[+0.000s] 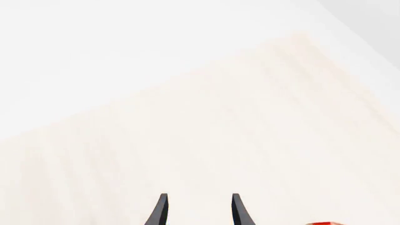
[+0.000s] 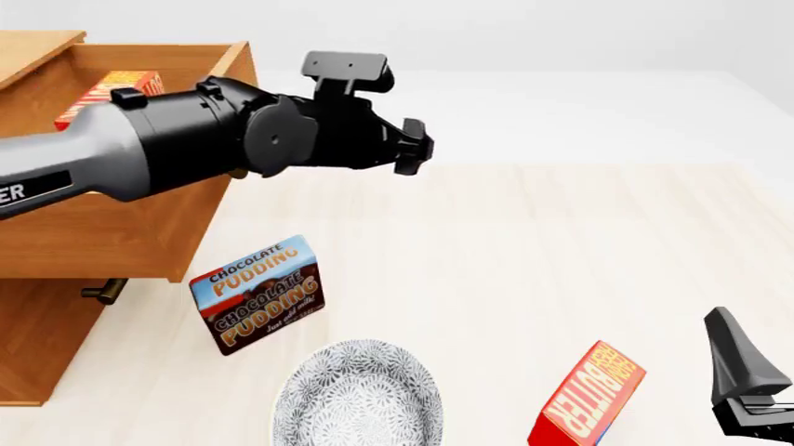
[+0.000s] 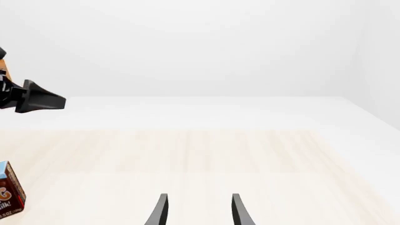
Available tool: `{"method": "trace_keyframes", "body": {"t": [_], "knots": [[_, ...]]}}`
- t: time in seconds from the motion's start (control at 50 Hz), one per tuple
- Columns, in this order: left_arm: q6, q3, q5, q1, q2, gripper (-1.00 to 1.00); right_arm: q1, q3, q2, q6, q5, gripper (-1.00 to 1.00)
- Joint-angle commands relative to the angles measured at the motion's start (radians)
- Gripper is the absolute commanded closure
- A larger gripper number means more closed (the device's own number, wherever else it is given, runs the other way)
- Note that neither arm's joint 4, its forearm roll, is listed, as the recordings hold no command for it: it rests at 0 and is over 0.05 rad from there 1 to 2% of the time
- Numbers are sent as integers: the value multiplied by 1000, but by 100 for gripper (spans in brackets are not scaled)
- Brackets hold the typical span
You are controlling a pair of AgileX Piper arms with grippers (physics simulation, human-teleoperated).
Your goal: Put the butter at the front in the top drawer of the cabinet and close it.
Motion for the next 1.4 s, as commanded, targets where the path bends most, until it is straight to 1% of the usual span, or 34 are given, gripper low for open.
{"method": "trace_keyframes", "body": {"t": [0.02,0.14,0.18,0.26,0.3,0.6,0.7,1.1,1.4], "knots": [[2,32,-22,34,4,-100,0,0,1,-1,-1,-100],[13,45,-28,61,11,-100,0,0,1,0,-2,-100],[30,50,-24,80,19,-100,0,1,1,-1,-2,-100],[24,60,-36,83,23,-100,0,1,1,-1,-2,-100],[31,60,-34,95,30,-100,0,1,2,-1,-3,-100],[36,104,-49,142,2,-100,0,1,2,-1,-3,-100],[35,134,-56,164,-21,-100,0,1,1,0,-3,-100],[37,199,-66,221,-71,-100,0,1,1,0,-2,-100],[51,251,-53,294,-146,-100,0,1,1,-1,-2,-100]]}}
